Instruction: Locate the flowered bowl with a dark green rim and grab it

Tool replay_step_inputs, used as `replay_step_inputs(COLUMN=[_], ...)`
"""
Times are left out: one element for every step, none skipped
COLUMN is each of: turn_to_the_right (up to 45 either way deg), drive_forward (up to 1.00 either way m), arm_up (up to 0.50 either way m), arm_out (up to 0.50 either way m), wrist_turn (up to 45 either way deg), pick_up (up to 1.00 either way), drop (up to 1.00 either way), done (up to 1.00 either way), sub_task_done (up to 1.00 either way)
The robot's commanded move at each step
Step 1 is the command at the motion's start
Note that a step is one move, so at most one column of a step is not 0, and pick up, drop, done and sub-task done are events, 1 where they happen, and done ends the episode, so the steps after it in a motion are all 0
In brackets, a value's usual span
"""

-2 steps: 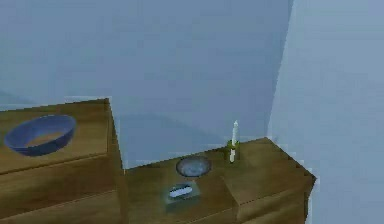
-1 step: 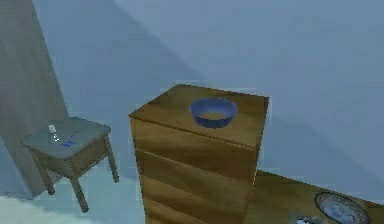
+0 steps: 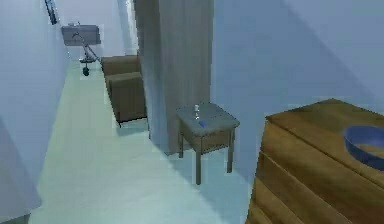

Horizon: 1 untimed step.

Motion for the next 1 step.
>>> replay_step_inputs(turn_to_the_right=[45.0], drive_forward=[0.0], arm_up=[0.0], arm_out=[0.0], wrist_turn=[0.0], pick_up=[0.0], drop=[0.0], done=[0.0], sub_task_done=[0.0])
